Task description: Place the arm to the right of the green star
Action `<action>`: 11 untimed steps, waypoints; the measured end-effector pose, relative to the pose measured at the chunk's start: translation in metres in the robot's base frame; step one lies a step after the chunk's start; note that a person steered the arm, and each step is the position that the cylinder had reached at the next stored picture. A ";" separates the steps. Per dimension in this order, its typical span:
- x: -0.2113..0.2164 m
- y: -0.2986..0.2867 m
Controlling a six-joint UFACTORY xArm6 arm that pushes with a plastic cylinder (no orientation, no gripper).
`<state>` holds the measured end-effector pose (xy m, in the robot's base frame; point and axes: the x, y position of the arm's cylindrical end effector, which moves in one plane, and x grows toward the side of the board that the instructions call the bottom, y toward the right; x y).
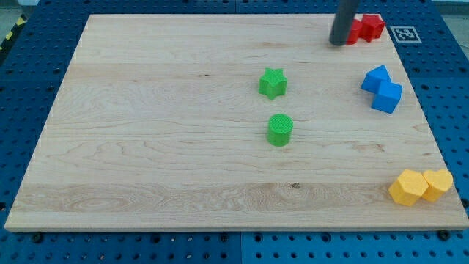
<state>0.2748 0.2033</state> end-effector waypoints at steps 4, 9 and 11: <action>0.000 -0.011; 0.109 -0.048; 0.119 -0.100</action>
